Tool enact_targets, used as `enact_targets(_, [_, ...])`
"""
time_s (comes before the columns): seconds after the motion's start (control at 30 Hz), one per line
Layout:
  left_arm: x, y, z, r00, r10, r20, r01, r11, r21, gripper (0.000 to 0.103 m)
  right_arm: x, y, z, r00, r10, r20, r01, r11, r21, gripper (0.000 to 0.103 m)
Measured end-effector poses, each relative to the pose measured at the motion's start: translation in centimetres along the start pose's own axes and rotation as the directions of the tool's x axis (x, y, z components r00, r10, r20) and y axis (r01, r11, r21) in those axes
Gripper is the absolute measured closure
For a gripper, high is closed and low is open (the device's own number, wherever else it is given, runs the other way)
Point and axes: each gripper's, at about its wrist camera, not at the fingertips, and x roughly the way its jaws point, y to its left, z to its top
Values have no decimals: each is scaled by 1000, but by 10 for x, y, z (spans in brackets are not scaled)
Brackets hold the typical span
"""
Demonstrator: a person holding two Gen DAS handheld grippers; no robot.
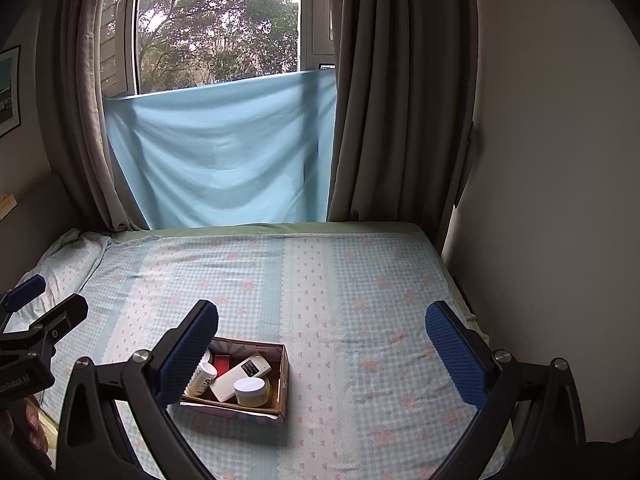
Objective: Organize rigid objects
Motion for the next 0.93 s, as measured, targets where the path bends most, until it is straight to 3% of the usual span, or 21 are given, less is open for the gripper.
enact_targets(0.37, [4, -2, 3, 1000, 26, -2, -26, 1000, 3, 0, 1, 1, 2, 1000, 2, -1, -2, 1000, -4, 0])
enact_targets(0.77, [2, 2, 4, 999, -16, 39, 18, 999, -36, 0, 7, 0, 6, 1000, 0, -9, 0, 1000, -3, 0])
enact_targets(0.93, [0, 0, 6, 998, 17, 65, -17, 1000, -14, 0, 9, 1, 7, 1000, -2, -10, 2, 1000, -4, 0])
